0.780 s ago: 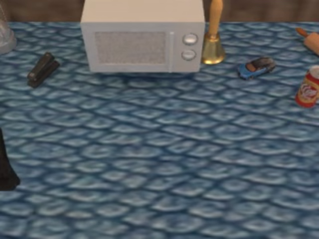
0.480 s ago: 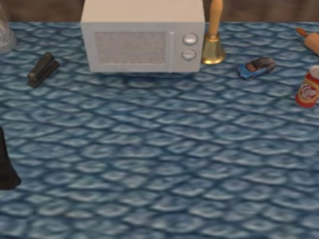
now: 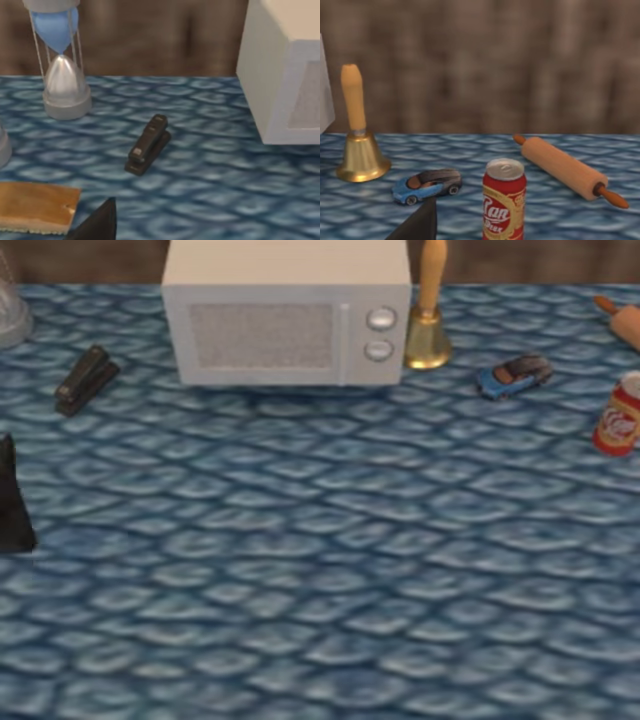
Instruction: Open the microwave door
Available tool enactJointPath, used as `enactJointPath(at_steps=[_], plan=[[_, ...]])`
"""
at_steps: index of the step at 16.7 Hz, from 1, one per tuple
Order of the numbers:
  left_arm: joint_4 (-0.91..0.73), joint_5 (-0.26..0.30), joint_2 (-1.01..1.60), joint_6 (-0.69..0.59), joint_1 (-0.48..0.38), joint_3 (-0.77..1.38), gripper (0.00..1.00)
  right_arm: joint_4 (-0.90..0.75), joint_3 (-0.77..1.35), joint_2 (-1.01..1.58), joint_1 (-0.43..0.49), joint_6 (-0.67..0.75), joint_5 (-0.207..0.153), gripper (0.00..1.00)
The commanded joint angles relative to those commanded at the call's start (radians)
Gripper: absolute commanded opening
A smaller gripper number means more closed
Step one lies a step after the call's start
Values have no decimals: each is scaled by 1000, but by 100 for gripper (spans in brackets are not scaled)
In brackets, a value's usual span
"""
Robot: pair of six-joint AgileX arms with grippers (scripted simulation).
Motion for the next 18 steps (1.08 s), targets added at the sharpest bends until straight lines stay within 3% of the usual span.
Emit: enactJointPath(at_steps=[18], plan=[[-751, -184, 1421, -442, -418, 1862, 100, 0, 0, 0, 0, 0, 0, 100]])
